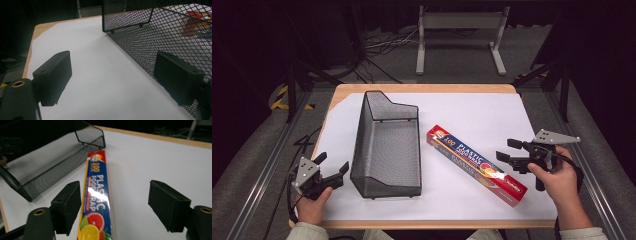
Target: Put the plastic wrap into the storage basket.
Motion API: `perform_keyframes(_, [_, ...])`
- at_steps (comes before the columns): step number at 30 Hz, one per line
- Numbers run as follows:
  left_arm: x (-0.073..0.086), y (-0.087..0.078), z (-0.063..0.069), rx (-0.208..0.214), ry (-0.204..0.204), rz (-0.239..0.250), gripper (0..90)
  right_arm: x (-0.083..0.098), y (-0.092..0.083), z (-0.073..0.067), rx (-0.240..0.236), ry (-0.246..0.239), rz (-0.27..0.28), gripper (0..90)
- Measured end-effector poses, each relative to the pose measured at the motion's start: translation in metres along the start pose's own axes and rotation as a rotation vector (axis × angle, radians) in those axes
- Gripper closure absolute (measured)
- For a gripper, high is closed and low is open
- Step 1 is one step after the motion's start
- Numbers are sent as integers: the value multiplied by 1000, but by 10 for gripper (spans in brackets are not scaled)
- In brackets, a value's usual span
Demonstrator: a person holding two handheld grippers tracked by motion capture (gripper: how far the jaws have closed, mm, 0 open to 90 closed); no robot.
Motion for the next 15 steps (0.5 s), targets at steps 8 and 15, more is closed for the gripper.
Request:
perform_keyframes(8, [1,-3,-1,-2,-3,5,158,-19,11,-20,-68,-55,63,212])
perform_keyframes(15, [1,-2,-1,-2,-1,4,158,-30,27,-33,-53,-98,44,184])
Point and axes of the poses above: each handheld gripper's, and its own axes: y roughly forward along the jaws, x roughly out of its underside, z roughly to its right, the point moved 2 cm from there along y, roughly forward along the jaws, and after that the axes turned 7 degrees about -z, right-handed, at the moved point
